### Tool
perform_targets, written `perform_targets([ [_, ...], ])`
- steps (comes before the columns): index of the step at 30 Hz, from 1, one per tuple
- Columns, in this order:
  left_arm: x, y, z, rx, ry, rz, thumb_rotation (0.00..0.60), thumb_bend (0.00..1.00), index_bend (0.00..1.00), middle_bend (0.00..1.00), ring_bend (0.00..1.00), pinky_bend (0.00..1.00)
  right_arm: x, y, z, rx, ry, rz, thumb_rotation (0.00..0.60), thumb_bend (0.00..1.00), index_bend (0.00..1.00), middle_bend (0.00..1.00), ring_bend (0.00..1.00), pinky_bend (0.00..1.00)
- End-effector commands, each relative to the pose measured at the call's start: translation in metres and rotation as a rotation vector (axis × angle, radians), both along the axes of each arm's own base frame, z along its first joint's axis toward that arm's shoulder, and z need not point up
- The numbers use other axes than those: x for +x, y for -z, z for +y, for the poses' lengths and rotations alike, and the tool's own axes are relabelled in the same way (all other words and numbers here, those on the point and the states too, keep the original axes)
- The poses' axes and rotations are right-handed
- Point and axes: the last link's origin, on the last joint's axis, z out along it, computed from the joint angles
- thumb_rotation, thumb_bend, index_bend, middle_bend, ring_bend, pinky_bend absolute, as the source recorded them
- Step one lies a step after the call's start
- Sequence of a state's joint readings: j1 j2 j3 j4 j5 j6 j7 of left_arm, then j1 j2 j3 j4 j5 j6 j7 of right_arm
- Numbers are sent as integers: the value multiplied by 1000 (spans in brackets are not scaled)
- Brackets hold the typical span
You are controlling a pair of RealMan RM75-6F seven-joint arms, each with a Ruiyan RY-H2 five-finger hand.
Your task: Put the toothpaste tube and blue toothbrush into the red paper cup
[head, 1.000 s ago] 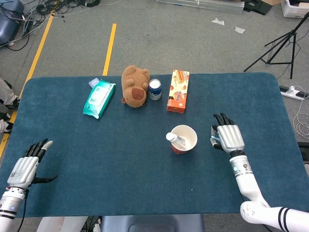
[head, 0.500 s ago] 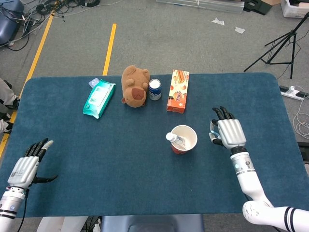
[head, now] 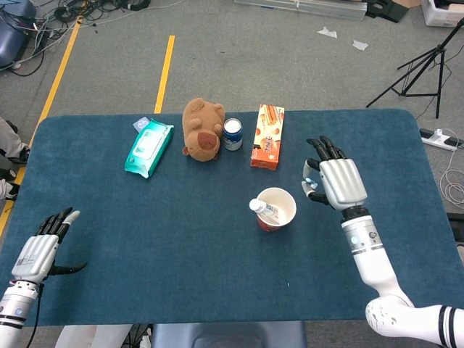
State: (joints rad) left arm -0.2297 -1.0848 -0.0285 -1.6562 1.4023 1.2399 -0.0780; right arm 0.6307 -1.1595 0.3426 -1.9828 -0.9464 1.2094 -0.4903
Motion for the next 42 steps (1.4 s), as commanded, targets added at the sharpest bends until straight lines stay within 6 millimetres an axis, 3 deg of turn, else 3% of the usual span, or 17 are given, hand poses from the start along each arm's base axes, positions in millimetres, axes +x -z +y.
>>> perform_targets([
  [1, 0, 0, 0, 0, 0, -1, 600, 0, 0, 0, 0, 0, 9, 1, 0, 10, -21, -13, 600, 345, 720, 156, 0, 207],
  [10, -1, -2, -1, 4, -2, -3, 600, 0, 0, 0, 0, 0, 31, 11, 6, 59, -79, -61, 600, 345, 720, 160, 0, 207],
  [16, -1, -2, -2, 4, -4, -4, 600, 0, 0, 0, 0, 0, 36, 23, 10, 107, -92, -80, 600, 346, 720, 161, 0, 207],
  [32, -4, -4, -3, 7, -11, -5, 600, 0, 0, 0, 0, 0, 15, 49, 12, 186, -40, -36, 600, 332, 712, 159, 0, 207],
  [42, -3, -4, -2, 3, -12, 0, 600, 0, 0, 0, 0, 0, 4, 53, 8, 226, -14, -31, 600, 230, 378, 115, 0, 207],
])
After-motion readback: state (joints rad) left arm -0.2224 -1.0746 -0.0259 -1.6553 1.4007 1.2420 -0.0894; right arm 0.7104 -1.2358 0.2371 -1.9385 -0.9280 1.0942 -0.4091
